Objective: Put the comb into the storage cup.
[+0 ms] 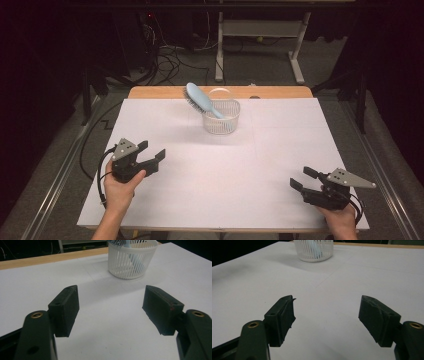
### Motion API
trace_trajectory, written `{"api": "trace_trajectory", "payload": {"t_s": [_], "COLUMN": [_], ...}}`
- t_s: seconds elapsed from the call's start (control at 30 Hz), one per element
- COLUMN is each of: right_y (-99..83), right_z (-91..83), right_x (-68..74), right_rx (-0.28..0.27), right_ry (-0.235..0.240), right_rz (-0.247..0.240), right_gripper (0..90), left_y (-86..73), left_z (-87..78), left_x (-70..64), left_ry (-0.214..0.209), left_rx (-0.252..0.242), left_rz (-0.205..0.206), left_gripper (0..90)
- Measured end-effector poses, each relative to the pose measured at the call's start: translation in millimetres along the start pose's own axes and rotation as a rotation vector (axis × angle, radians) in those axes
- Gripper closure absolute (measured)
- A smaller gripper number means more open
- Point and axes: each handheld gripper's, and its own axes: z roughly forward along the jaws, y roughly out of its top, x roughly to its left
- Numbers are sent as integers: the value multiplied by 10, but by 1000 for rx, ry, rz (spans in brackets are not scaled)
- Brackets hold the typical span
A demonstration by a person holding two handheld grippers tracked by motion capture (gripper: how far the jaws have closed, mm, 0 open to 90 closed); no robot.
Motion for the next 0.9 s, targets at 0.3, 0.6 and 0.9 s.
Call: {"api": "trace_trajectory", "payload": {"t_s": [0.3, 0.6, 0.9], "right_y": [-1, -1, -1], "right_z": [-1, -2, -1], "right_x": [-2, -2, -3], "right_rx": [0, 0, 0], "right_ry": [-1, -1, -1], "right_rz": [0, 1, 2], "right_gripper": [292, 293, 293], "left_y": [-29, -65, -120], "left_z": [-11, -27, -32], "left_x": [-11, -10, -18], "left_ry": [-2, 0, 8], "left_rx": [0, 2, 11], "left_rz": [4, -2, 4], "left_gripper": [302, 302, 302]}}
